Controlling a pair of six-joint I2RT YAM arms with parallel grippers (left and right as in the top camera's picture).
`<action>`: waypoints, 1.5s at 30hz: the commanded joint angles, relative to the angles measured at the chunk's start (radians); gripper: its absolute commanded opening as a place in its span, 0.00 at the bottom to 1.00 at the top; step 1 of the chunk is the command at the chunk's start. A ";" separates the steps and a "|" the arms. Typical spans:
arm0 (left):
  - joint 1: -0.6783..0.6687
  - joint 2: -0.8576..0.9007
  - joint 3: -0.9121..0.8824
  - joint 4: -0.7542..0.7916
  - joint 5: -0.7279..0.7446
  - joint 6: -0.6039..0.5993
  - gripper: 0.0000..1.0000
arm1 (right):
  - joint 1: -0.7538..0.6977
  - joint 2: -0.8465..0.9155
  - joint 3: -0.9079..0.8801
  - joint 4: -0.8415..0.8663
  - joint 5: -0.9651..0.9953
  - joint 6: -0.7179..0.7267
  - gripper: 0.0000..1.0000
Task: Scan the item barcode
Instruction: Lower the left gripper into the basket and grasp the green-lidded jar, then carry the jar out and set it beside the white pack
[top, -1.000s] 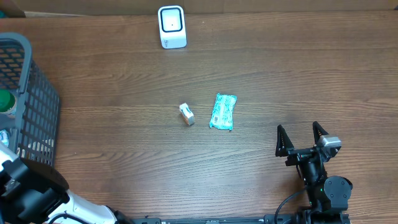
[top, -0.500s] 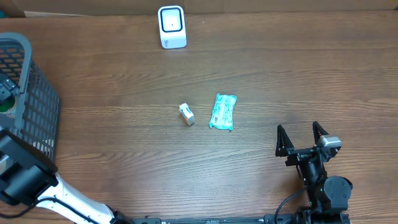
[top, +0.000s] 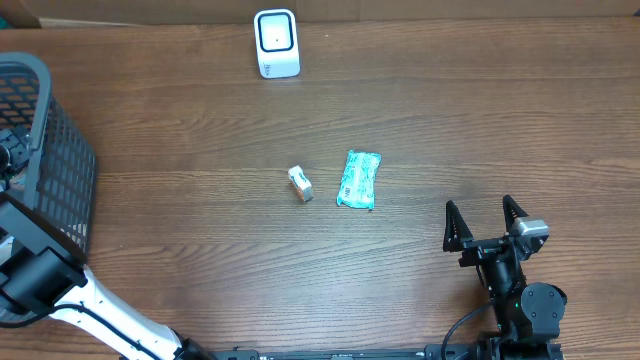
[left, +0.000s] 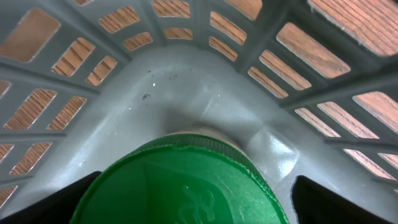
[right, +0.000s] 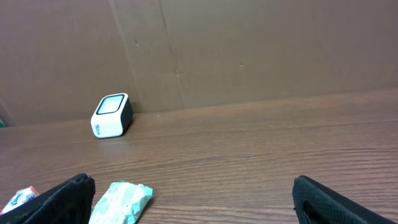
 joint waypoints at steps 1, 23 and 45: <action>0.008 0.006 -0.005 0.001 0.016 0.023 0.86 | 0.006 -0.008 -0.011 0.005 0.005 0.000 1.00; 0.007 -0.344 0.018 -0.015 0.071 -0.127 0.59 | 0.006 -0.008 -0.011 0.005 0.005 0.001 1.00; -0.402 -0.708 0.014 -0.363 0.443 -0.318 0.56 | 0.006 -0.008 -0.011 0.005 0.005 0.001 1.00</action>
